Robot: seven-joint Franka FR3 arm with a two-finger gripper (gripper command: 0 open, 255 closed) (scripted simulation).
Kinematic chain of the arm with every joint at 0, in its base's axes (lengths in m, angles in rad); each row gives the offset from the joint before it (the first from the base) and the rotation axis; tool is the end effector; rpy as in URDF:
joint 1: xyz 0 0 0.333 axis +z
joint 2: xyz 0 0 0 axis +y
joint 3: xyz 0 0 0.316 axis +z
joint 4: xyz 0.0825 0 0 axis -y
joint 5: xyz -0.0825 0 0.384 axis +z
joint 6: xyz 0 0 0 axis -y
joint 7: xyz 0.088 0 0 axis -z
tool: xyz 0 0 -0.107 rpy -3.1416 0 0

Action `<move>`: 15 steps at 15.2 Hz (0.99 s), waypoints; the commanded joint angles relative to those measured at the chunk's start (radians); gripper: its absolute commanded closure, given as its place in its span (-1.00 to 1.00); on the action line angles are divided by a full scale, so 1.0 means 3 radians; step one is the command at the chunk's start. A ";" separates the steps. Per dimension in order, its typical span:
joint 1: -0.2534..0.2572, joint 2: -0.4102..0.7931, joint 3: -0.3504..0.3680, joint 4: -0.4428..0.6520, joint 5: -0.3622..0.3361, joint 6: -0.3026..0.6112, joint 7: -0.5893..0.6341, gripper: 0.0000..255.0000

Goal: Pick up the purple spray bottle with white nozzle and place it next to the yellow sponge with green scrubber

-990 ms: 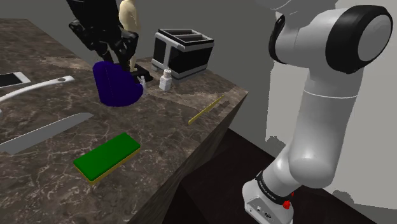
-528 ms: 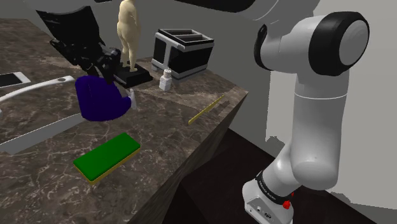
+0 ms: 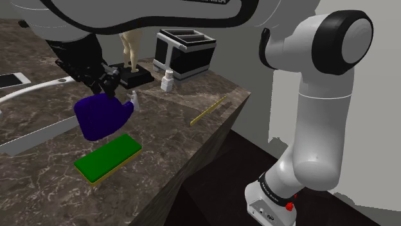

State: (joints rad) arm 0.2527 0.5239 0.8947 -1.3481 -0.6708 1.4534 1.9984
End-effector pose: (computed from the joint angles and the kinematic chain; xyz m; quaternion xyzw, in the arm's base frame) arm 0.4320 0.4933 0.4921 0.8920 -0.4166 0.1321 0.1158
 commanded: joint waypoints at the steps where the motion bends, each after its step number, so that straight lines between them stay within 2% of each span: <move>1: -0.0013 0.0026 -0.0016 -0.0070 -0.0012 0.0055 0.0037 1.00; 10: -0.0033 0.0032 -0.0018 -0.0143 -0.0017 0.0122 0.0063 1.00; 11: -0.0033 0.0032 -0.0018 -0.0143 -0.0017 0.0122 0.0063 -1.00; 15: -0.0033 0.0032 -0.0018 -0.0143 -0.0017 0.0122 0.0063 -1.00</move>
State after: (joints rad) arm 0.2429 0.5335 0.8894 -1.3910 -0.6760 1.4901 2.0174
